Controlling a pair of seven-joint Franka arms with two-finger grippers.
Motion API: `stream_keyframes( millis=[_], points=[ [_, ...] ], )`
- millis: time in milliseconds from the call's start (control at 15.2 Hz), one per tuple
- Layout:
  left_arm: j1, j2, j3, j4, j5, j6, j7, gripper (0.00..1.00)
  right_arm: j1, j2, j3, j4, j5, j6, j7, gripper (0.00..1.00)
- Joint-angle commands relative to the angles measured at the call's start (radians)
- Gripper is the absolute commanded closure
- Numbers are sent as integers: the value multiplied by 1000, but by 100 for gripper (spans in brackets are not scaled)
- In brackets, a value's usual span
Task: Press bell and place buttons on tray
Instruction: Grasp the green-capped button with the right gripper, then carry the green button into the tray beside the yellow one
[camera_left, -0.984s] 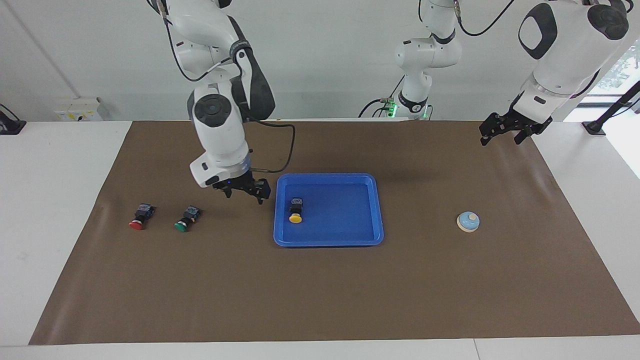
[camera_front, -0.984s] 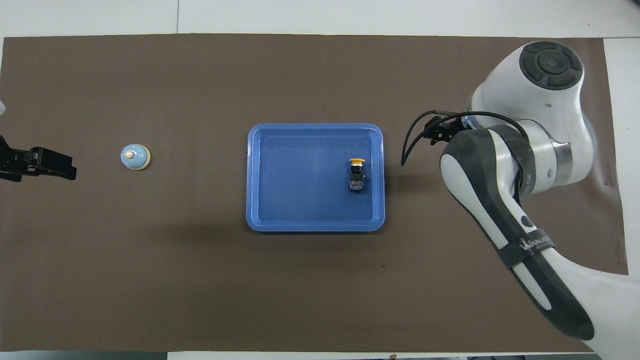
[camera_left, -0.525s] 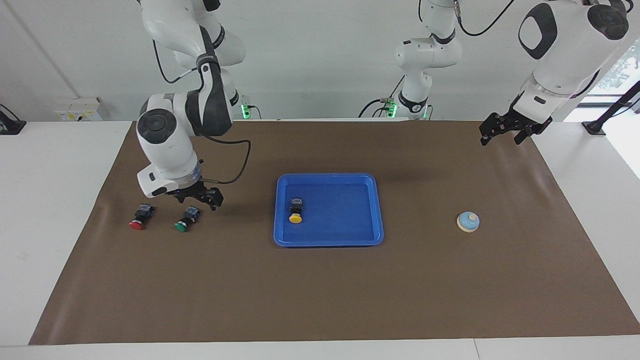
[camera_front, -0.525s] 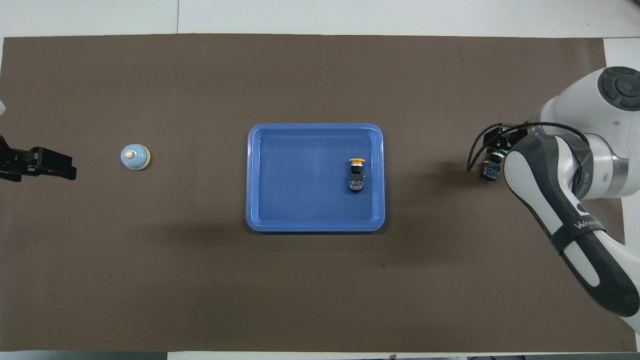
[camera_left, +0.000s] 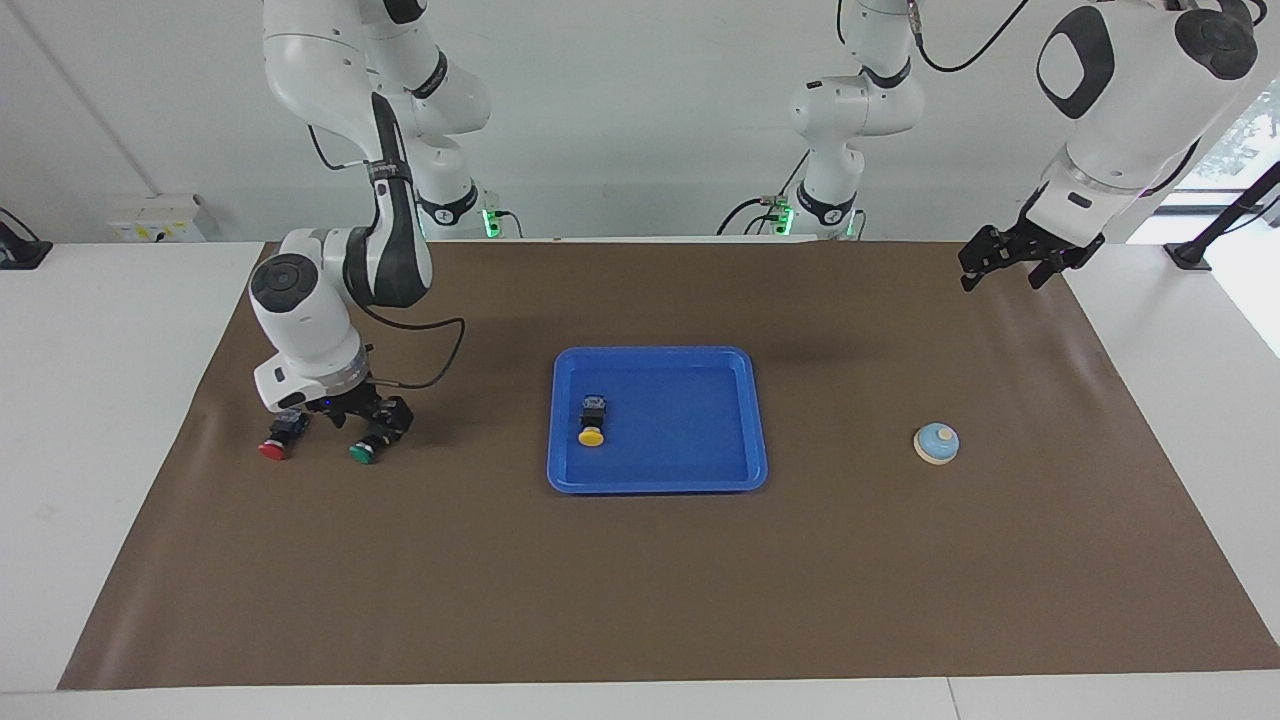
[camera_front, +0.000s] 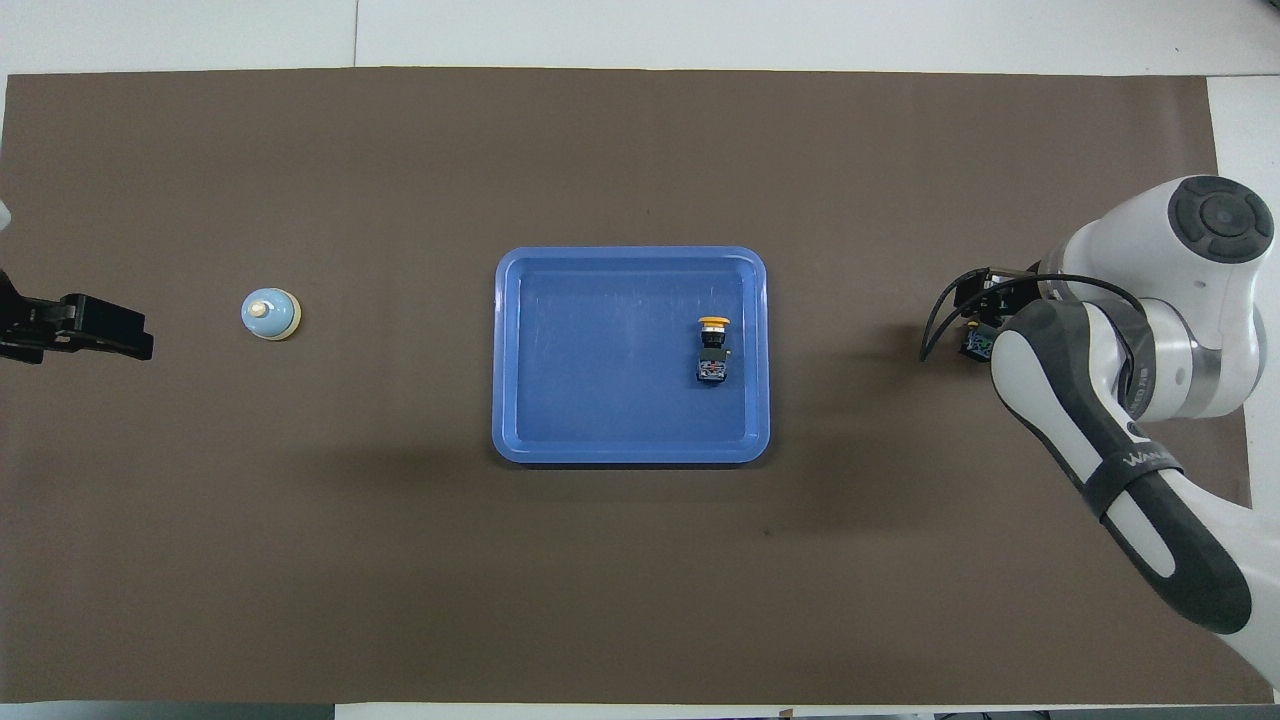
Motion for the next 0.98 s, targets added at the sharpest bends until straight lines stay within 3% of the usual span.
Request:
stream_keyframes(
  millis=[0, 197, 262, 328, 459, 525, 787, 919],
  points=[
    [3, -3, 1, 12, -14, -18, 7, 0, -12, -14, 7, -72, -11, 65, 10, 0],
    [3, -2, 1, 12, -14, -18, 7, 0, -19, -17, 7, -75, -11, 64, 8, 0],
    [3, -2, 1, 12, -14, -18, 7, 0, -19, -17, 7, -75, -11, 64, 5, 15],
    [3, -2, 1, 12, -14, -18, 7, 0, -19, -17, 7, -75, -11, 60, 2, 46],
    [3, -2, 1, 12, -14, -18, 7, 0, -19, -17, 7, -75, -11, 57, -4, 93],
    [3, -2, 1, 12, -14, -18, 7, 0, -19, -19, 8, -75, -11, 54, -5, 100],
    [3, -2, 1, 12, -14, -18, 7, 0, -5, -19, 11, -60, -11, 31, -2, 100],
    [3, -2, 1, 12, -14, -18, 7, 0, 24, -19, 16, 3, -7, -39, -1, 100]
  ],
)
